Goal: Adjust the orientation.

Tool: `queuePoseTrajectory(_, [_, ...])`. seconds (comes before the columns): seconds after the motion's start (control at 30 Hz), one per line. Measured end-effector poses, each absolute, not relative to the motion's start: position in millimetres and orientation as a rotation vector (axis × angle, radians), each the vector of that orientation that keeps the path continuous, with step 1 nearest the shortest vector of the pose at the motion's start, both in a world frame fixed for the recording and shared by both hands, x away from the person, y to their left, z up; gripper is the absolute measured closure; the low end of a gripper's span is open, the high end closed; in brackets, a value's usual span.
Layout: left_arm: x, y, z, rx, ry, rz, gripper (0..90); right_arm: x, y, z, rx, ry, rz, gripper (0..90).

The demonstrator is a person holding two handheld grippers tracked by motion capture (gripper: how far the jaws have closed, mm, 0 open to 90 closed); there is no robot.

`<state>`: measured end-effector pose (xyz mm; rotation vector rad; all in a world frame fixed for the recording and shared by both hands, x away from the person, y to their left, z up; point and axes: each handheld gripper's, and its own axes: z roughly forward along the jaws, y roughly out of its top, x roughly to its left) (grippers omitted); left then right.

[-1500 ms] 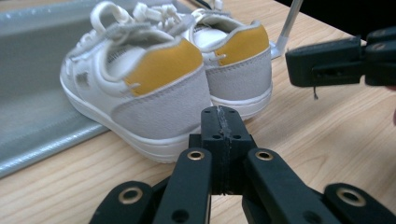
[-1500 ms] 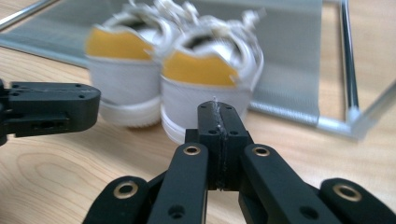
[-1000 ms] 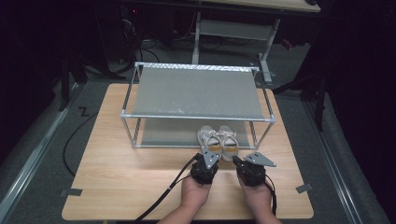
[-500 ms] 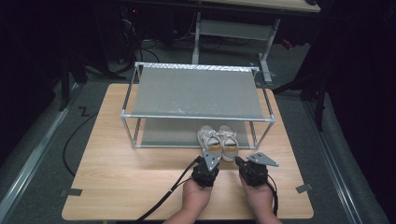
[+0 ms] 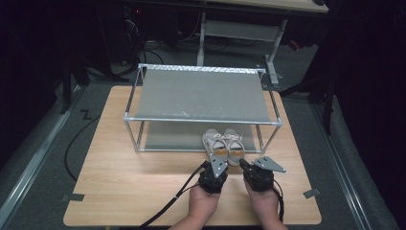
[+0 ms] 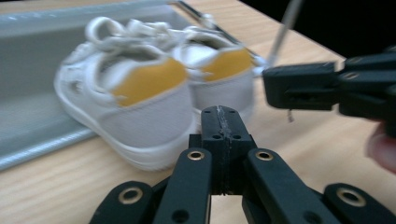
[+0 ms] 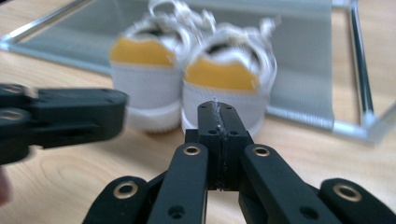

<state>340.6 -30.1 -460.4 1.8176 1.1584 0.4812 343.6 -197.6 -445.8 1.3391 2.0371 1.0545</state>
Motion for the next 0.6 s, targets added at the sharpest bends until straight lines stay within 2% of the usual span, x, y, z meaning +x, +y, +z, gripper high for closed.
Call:
queuePoseTrajectory(0.07, [372,-30,-468,1.848,1.21,0.493,90.0,370,-192,-450,1.371,2.033,1.019,90.0])
queuePoseTrajectory(0.13, [399,-25,-459,1.798,1.409,0.406,90.0,394,-185,-451,1.428,2.01,0.969,90.0])
queuePoseTrajectory(0.17, [395,-24,-446,1.776,1.332,0.412,90.0,396,-182,-450,1.45,2.021,1.004,90.0])
queuePoseTrajectory(0.2, [395,-24,-446,1.776,1.332,0.412,90.0,396,-182,-450,1.45,2.021,1.004,90.0])
queuePoseTrajectory(0.27, [384,-25,-443,1.854,1.229,0.479,90.0,386,-181,-451,1.409,2.061,1.013,90.0])
queuePoseTrajectory(0.43, [380,-8,-466,1.867,1.291,0.439,90.0,371,-194,-468,1.412,2.1,0.962,90.0])
queuePoseTrajectory(0.6, [388,-17,-475,1.899,1.258,0.447,90.0,382,-194,-466,1.406,2.072,0.96,90.0])
